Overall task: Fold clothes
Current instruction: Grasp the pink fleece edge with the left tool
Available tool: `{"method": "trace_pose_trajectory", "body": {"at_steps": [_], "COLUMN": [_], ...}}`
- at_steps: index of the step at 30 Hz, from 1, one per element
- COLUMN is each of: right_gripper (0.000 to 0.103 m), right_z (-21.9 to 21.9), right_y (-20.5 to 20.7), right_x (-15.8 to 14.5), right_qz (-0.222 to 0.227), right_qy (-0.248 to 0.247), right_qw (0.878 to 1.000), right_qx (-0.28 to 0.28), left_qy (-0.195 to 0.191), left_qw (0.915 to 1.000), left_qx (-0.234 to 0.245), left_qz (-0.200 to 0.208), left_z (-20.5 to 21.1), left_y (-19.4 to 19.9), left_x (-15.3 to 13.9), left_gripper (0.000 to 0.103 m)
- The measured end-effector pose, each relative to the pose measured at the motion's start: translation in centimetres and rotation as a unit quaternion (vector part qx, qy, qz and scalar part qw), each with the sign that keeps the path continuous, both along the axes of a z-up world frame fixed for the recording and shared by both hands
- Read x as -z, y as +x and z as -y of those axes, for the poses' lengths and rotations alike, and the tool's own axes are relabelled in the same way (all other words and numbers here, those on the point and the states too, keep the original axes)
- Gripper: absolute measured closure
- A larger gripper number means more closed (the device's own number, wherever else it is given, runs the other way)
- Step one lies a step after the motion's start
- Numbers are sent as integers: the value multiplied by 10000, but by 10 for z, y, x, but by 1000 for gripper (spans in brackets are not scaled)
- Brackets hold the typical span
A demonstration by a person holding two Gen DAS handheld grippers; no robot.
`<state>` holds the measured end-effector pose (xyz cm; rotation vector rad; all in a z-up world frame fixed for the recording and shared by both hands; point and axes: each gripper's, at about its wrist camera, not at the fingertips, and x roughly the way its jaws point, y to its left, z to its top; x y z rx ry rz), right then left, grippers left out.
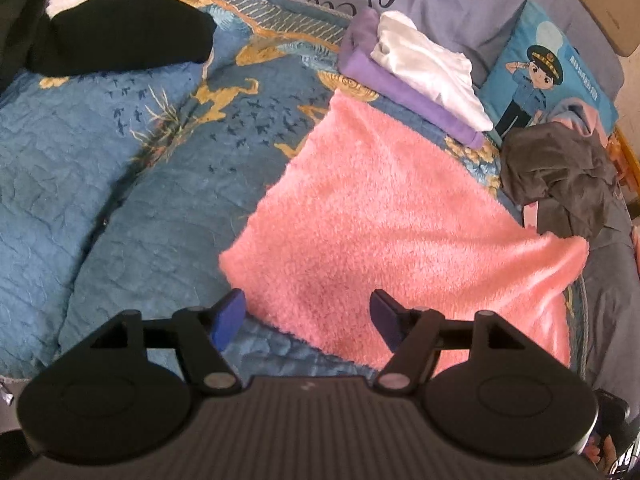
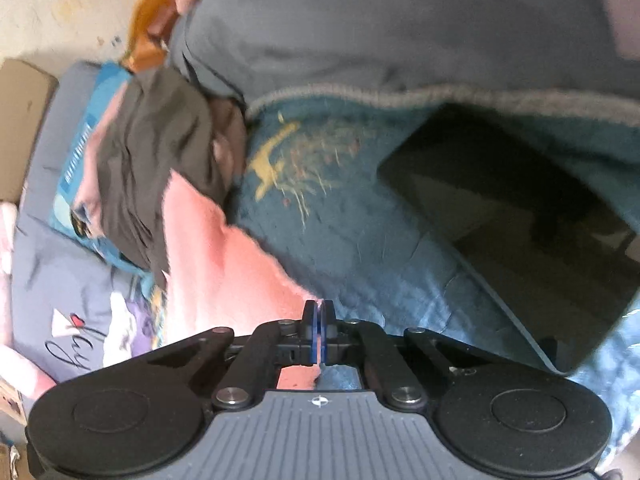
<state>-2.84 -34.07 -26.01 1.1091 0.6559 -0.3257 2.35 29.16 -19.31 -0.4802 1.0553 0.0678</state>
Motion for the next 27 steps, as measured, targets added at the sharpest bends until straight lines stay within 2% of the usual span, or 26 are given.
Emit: {"method": "trace_pose_trajectory", "body": {"at_steps": [5,11,17,21,23,25,26,27], "right_gripper": [101,101,101,101,101,101,101,101], "right_z": [1,-2,-6,-5,-5,-5,-5,-5], "right_y": [-25,-37,-36,-38,-38,-39,-39,-40], "right_x": [-25,-6,8,14,16,17,18,19], "right_qz": [20,-384,-445,-392,-364,-332,-312,-292], "right_qy": [-475,-549,-517,-448,-459,-453,-439,-425], "right_qw": [9988,9976,9974,9980,9980,9981,9983,9984], "right_qx": [-109,-182,-246,-233,-244,-238,-230,-221], "left_qy": [80,362,565,500,729,1391,1773,2357], "left_qw": [9994,9908,9679,9517,9457,9400,9344,9219], "left_qx": [286,1203,2352,2972,3116,3050,3012,2964], "left_qz": [185,508,680,582,576,638,689,822], "left_z": [22,99,220,322,378,433,461,492], "left_y": [8,39,80,112,128,142,148,150], "left_x": [-15,-43,-63,-56,-51,-45,-41,-35], "left_gripper": [30,30,27,24,21,21,21,21]}}
